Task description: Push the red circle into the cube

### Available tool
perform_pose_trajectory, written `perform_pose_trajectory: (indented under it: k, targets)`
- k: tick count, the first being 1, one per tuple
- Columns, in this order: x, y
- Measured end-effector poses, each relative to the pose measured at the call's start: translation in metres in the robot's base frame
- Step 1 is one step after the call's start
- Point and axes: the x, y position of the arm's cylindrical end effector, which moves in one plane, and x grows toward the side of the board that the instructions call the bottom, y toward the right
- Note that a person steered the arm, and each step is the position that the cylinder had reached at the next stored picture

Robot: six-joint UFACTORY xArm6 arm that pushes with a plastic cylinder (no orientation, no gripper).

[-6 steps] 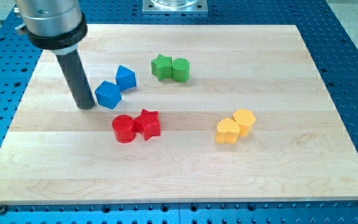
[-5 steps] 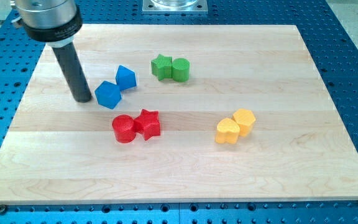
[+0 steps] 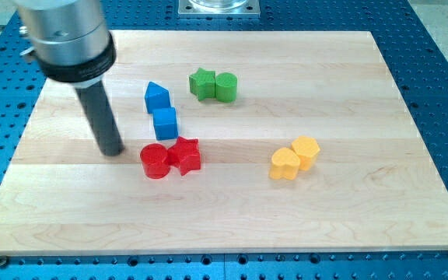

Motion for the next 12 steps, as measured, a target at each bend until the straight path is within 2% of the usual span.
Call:
perform_pose_trajectory:
  k: [1,2,3,4,7,9,10,11,12]
  targets:
    - [0.042,0.001]
    - [0.055,0.029]
    - [0.052,0.074]
    - [0.043,0.092]
    - [0.062,0.039]
    - [0.037,0.097]
    - [0.036,0.091]
    - [0.041,0.064]
    - [0.064,0.028]
